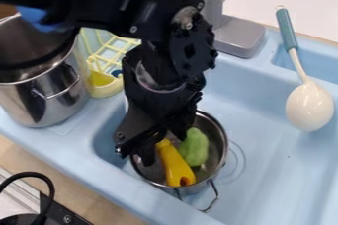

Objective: Put the yellow knife to the left side of the sink

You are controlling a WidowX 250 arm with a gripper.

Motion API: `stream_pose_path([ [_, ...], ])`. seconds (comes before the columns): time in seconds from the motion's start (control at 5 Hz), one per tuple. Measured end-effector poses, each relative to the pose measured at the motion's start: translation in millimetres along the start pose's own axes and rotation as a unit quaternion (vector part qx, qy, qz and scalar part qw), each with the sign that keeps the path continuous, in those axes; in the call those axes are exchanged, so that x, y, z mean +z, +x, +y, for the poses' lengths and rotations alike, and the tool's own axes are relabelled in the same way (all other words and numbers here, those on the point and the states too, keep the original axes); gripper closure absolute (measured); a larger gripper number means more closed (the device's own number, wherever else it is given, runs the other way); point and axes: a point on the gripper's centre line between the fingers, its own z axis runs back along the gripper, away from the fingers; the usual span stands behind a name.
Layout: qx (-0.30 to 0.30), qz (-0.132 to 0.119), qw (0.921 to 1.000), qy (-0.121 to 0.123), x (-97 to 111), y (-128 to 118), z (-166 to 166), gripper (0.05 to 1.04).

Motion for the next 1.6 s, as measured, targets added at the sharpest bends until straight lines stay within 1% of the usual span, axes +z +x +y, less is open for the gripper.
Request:
stream_pose_path([
  [0.2,0.004,-0.006,1.0000,0.003,2.2,2.7,1.9,0.631],
  [0.4,0.006,-0.019,0.9998,0.001,9.2,4.8,1.2,0.751],
  [0.6,0.009,-0.033,0.9994,0.002,17.8,5.3,2.8,0.913],
  [0.8,0.012,-0.052,0.9986,0.006,25.4,5.6,7.1,1.022],
  [1.0,0.002,-0.063,0.9980,-0.009,37.3,4.6,6.6,1.030],
  [1.4,-0.026,-0.087,0.9957,-0.020,46.2,1.9,5.6,1.030],
  [1.6,-0.043,-0.092,0.9945,-0.027,60.5,-4.0,2.0,1.030],
])
